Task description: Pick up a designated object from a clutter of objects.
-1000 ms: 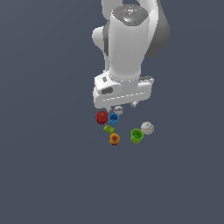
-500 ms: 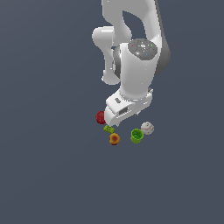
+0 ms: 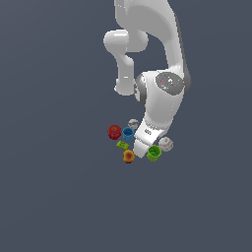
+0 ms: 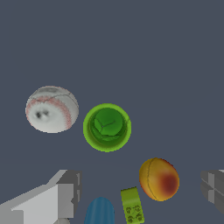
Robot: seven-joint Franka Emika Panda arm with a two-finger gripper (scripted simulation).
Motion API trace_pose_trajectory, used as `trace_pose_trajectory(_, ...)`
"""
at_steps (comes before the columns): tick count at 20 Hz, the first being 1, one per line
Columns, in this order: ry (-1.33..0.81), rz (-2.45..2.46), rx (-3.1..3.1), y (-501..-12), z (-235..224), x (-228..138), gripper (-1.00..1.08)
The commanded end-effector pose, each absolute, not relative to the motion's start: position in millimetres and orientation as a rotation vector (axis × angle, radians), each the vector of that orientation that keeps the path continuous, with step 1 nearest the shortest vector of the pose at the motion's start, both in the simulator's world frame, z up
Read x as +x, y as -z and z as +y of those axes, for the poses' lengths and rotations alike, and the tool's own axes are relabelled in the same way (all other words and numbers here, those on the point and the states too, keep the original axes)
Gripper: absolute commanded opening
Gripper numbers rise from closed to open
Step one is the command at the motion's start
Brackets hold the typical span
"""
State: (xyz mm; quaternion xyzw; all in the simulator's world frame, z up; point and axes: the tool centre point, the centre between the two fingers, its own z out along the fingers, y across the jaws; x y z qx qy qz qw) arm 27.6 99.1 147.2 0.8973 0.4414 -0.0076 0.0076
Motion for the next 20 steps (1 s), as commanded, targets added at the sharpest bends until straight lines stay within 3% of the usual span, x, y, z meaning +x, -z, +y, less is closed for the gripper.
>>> trace_pose_trajectory(1, 0.019, 1.495, 2.748, -133, 108, 27, 1.0)
trace_pose_trajectory(20, 0.002, 1.805, 2.571, -92, 133, 22, 1.0)
